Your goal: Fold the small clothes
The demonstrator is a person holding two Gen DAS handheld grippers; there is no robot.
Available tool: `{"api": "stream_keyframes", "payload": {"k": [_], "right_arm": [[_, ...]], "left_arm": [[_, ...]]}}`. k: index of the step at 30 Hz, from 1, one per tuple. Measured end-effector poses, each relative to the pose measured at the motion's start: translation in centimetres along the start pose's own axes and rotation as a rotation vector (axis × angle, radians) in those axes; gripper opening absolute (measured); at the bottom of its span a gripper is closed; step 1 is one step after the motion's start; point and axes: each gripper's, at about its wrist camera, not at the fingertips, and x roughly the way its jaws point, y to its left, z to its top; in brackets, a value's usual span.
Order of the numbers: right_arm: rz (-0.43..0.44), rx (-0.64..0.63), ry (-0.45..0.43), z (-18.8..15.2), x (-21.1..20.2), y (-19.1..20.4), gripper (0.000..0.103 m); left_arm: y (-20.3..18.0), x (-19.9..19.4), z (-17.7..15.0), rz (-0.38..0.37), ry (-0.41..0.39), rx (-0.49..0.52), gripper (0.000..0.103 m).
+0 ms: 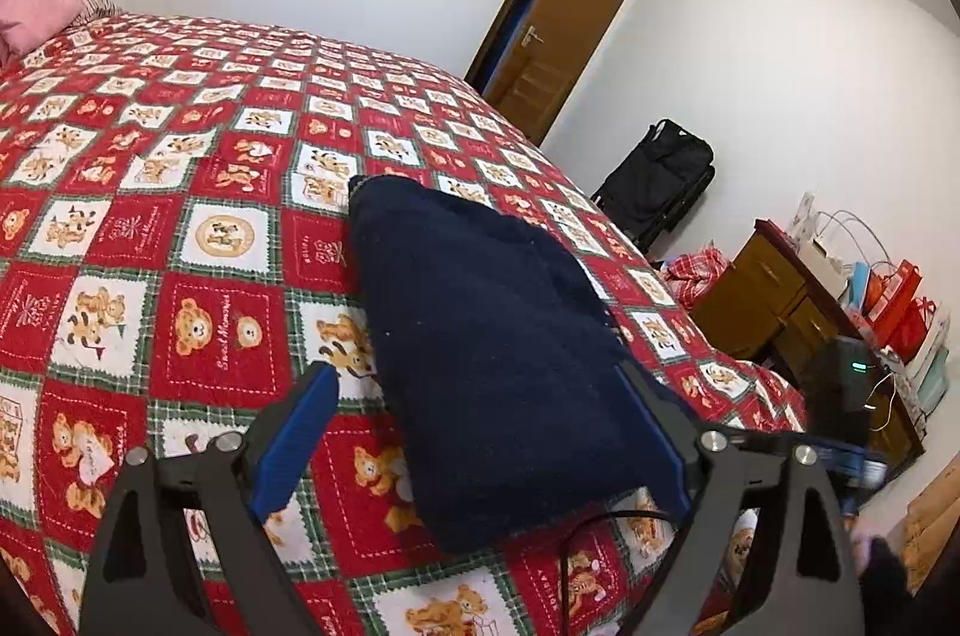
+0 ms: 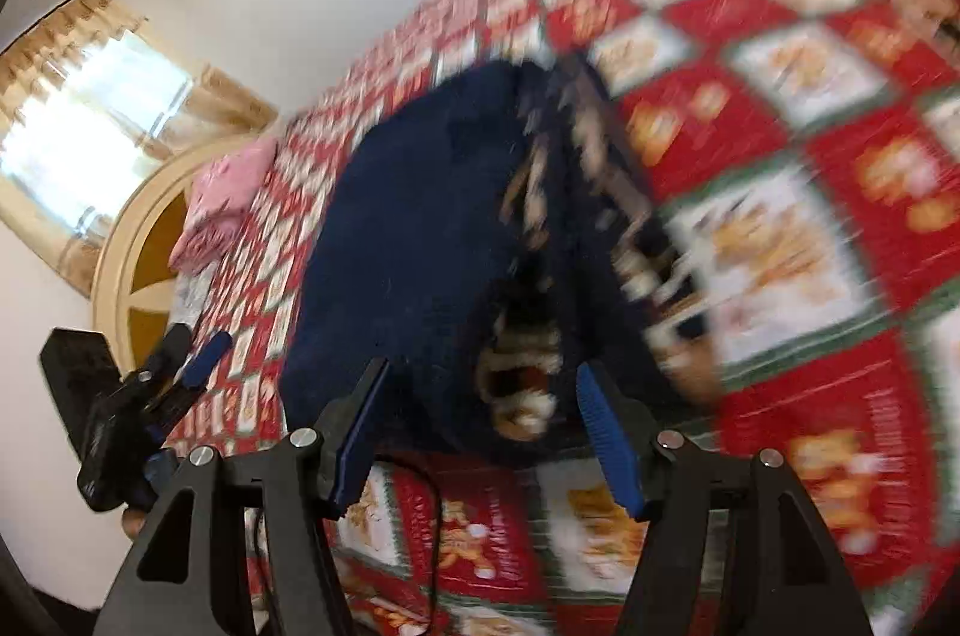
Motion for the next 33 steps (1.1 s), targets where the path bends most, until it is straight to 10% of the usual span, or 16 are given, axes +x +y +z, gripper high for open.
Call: {"api": "stream_keyframes", "payload": {"k": [1,3,8,14,20,22,24,33], "right_arm": [[0.000,-0.011,-0.002,0.0,0.5,0.2,0.063],[-0.071,-0.071,-0.027,0.2,0.9,0.7,0.020],[-0.183,-0.292,-0.126,-0.2,-2.6,3.4,0.011],[-0.386,-0.259,-0.101,-1.4,-3.2,-1.0,0.008],[-0.166,-0.091,-0.262,0.8,-7.2,-1.7,0.008],[-0.047,-0.078,-0.288,2.7,-7.5,-0.9,0.027],[0.027,-0.054,-0.292,5.2,-6.7,-0.4,0.092],[-0.191,-0.237,-0.109,15.1,4.8,1.6,0.086]], "left_arm": [[-0.1,-0.2,-0.1,0.009,-0.002,0.012,0.093],[-0.3,-0.9,-0.1,0.032,-0.013,0.045,0.093],[0.5,-1.2,0.2,0.058,-0.025,0.026,0.093],[0.0,0.3,0.1,0.062,-0.012,0.052,0.093],[-0.5,2.2,-0.3,0.085,0.022,0.102,0.093],[-0.3,2.7,-0.2,0.089,0.030,0.093,0.093],[0.0,3.3,0.1,0.084,0.039,0.073,0.093],[-0.3,5.7,-0.4,0.108,0.096,0.099,0.093]]}}
